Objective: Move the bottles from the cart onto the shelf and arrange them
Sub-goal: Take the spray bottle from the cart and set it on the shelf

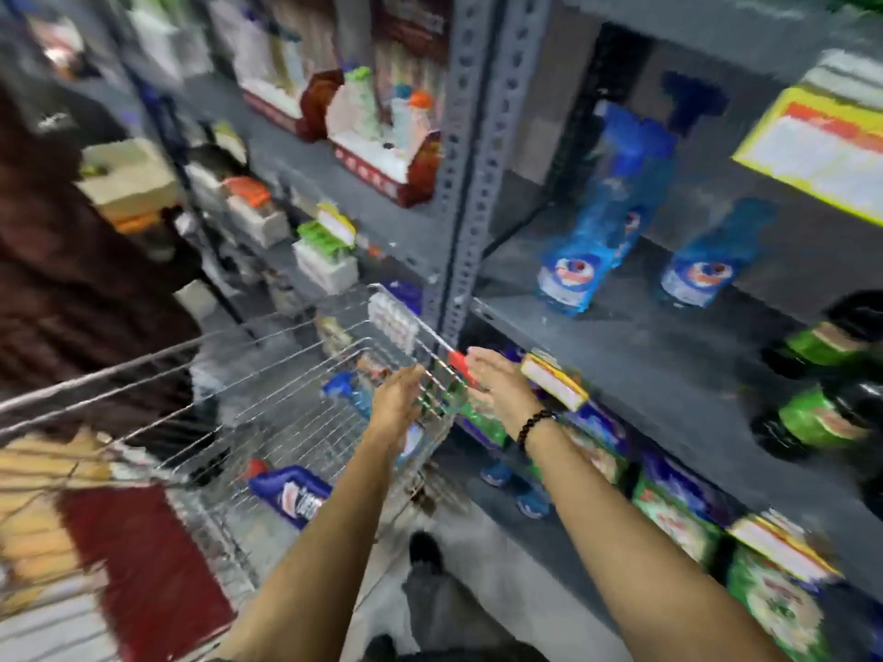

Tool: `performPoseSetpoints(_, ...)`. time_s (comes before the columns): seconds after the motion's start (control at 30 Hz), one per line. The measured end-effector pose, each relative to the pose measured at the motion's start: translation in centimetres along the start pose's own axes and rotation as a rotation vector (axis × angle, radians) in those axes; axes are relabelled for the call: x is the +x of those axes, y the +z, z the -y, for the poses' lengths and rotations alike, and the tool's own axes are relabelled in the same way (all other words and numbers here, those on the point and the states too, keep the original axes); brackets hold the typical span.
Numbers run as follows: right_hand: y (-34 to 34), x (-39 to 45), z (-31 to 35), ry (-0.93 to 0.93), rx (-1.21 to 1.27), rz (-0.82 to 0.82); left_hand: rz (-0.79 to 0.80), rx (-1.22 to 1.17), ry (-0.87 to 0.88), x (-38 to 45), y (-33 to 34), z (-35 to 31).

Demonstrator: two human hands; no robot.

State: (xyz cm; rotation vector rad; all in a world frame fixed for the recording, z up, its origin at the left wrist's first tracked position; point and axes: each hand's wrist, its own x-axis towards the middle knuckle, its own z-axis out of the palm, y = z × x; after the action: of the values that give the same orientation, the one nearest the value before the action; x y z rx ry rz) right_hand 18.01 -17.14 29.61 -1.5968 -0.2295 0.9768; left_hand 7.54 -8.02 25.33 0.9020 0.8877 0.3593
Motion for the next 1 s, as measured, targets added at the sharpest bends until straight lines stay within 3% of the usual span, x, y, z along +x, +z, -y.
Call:
performPoseSetpoints(0.2,8.2,9.2,-2.2,0.251,-0.319,0.288,-0.299,-0.179,-0.172,5.5,-8.4,2.0)
performPoseSetpoints(0.37,11.1,18.0,-7.2,0.366,-0.631,0.35,-0.475,-0.265,-0.312,11.0,-11.7,6.5)
performPoseSetpoints(0.5,12.1,23.4,-13.6,0.489,-0.813,0.382,-0.503,-0.334,-0.385,15.5,-12.6,10.7)
performPoseSetpoints(0.73,11.0,28.3,-19.9,0.528,-1.027,0.259,-0.493,-0.303,-0.478,19.8,-11.2,15.2)
performPoseSetpoints(1.0,10.0,28.7,-21.5,0.563,-0.926,0.351,-0.507,-0.317,-0.438,20.0,-11.3,16.1)
